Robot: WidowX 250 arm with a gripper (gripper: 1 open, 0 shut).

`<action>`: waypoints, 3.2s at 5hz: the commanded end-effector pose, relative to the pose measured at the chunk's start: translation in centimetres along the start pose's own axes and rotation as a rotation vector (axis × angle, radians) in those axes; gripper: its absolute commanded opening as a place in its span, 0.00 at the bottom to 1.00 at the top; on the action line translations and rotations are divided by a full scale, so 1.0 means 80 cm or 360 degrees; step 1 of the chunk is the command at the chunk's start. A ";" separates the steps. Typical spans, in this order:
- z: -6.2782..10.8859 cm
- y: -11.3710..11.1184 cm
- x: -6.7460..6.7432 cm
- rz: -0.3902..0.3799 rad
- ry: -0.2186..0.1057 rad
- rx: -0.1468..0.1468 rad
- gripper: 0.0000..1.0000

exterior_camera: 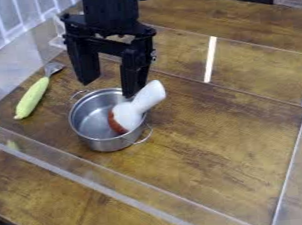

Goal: Move the green spoon to the right

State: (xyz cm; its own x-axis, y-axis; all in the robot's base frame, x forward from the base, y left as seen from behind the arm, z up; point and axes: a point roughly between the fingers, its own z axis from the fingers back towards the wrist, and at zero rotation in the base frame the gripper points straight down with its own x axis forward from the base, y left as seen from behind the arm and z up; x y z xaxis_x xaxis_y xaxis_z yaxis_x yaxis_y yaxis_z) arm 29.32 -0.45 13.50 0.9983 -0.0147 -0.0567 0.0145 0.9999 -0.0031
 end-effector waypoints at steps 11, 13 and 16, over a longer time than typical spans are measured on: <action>-0.089 0.239 0.059 0.0128 -0.0356 -0.0019 1.00; -0.078 0.242 0.058 0.0136 -0.0370 -0.0079 1.00; -0.111 0.250 0.054 0.0370 -0.0370 -0.0121 1.00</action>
State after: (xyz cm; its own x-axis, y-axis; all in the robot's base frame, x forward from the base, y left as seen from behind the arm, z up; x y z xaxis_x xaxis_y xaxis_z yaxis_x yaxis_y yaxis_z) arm 33.35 18.72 2.87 0.9695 0.2103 0.1259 -0.1973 0.9743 -0.1084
